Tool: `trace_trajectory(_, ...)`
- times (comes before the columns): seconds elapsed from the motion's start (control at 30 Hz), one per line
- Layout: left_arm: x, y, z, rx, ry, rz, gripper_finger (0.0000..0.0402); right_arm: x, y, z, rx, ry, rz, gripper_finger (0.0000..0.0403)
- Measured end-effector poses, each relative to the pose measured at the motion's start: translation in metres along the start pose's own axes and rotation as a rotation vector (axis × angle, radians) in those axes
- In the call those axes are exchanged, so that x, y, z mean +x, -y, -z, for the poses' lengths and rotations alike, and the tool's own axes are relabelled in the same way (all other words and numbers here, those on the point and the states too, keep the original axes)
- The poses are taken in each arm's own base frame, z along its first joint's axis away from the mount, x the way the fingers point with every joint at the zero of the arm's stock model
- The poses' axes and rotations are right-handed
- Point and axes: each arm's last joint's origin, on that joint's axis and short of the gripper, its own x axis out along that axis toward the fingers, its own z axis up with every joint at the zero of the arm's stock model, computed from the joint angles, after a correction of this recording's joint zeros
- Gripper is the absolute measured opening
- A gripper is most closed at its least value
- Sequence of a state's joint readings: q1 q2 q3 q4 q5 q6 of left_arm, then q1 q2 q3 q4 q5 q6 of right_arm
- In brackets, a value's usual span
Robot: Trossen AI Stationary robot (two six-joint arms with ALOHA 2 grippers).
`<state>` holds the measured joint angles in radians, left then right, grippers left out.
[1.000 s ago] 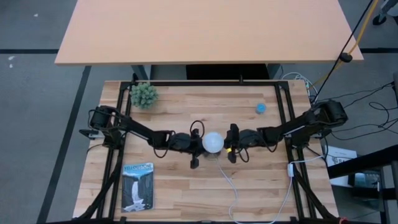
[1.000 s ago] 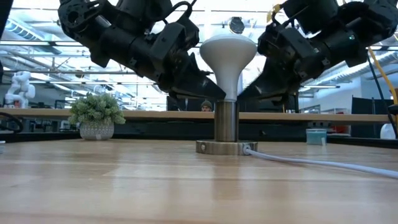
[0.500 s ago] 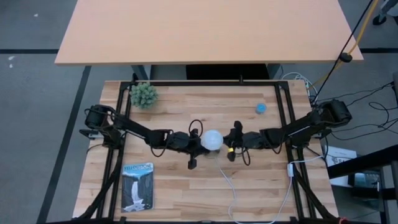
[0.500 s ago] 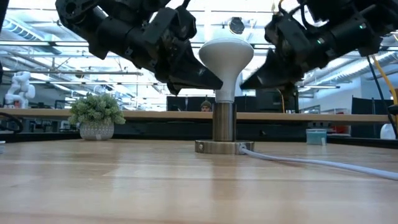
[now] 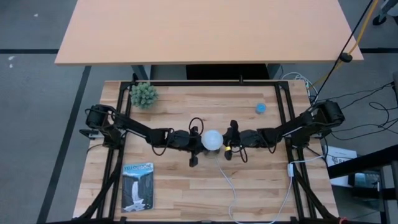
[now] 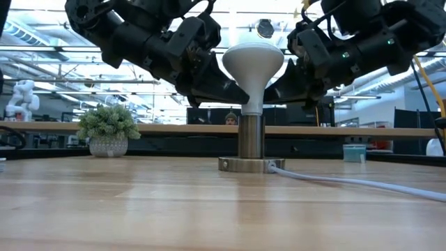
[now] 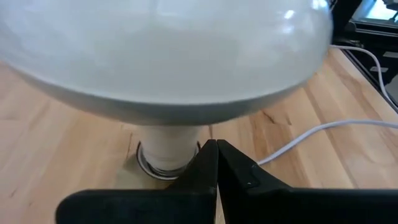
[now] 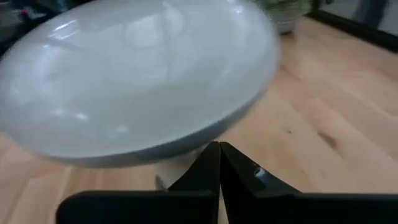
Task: Screw lightbulb
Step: Insert the lightbulb into the lamp
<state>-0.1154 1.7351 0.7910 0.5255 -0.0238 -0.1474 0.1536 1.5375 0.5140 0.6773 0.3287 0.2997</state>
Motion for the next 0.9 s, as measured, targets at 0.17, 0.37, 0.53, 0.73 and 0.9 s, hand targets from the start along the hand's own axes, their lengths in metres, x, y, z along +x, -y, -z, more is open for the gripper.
trace_trajectory(0.17, 0.000, -0.003, 0.002, -0.004, -0.020, -0.006, 0.0002, 0.000, -0.002, 0.002, -0.002, -0.040, -0.086, 0.0000)
trace_trajectory(0.37, 0.000, -0.004, 0.006, -0.004, -0.062, -0.014, 0.0002, -0.001, -0.004, 0.009, 0.011, -0.129, -0.148, 0.0000)
trace_trajectory(0.53, -0.001, -0.005, 0.009, -0.010, -0.109, -0.031, 0.0002, -0.004, -0.011, 0.012, -0.004, -0.182, -0.300, 0.0000)
trace_trajectory(0.73, -0.001, -0.005, 0.013, -0.032, -0.137, -0.027, 0.0002, -0.007, -0.010, 0.019, 0.011, -0.263, -0.253, 0.0000)
trace_trajectory(0.9, -0.001, 0.010, 0.009, -0.022, -0.090, 0.062, 0.0002, -0.006, -0.002, 0.021, 0.036, -0.225, -0.025, 0.0000)
